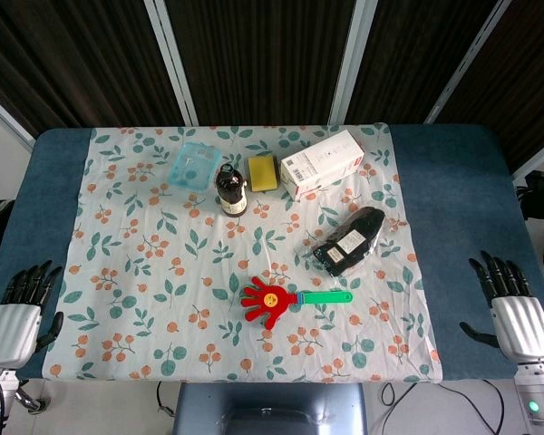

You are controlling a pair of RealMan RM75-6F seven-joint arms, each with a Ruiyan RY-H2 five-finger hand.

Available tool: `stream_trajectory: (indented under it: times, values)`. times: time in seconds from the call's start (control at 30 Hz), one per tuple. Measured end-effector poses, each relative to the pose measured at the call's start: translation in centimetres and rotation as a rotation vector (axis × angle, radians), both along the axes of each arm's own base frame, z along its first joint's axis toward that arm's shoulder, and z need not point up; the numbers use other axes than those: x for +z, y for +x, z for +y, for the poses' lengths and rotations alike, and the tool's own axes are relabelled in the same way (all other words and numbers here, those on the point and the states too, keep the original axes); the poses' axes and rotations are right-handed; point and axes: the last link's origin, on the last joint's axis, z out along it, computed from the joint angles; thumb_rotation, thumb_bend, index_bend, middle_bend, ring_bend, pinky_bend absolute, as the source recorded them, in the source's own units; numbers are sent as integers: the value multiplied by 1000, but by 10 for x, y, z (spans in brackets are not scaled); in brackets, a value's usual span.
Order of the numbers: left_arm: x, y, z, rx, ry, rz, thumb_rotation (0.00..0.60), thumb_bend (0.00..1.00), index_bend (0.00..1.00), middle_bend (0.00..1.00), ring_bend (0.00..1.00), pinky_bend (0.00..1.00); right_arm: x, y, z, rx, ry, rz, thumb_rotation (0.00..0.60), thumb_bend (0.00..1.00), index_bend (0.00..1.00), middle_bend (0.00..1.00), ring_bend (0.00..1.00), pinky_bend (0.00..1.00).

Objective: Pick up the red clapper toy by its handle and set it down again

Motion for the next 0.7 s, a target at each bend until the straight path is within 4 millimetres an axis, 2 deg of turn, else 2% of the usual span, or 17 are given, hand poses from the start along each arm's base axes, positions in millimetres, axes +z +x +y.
stream_trajectory:
  times: [0.2,0.37,0.43,0.53,0.7]
  values:
    - [-2,3,0,-15,-4,-3,600,454,0,0,0,95,0,0,-2,8,-9,3,600,191,0,0,0,0]
    - [-1,3,0,-23,-10,-19,600,454,0,0,0,95,-10,1,-9,29,3,-15,600,191,0,0,0,0]
    - [-1,1,1,-15,-18,-22,600,454,0,0,0,94,-20,5,-17,45,29,-34,600,191,15,0,0,0]
    - [0,-2,5,2,-20,-24,600,454,0,0,0,94,-42,18,-36,89,91,-59,600,191,105,0,0,0]
    - [1,-5,7,19,-33,-24,600,454,0,0,0,95,-96,51,-67,152,229,-107,600,211,247,0,0,0]
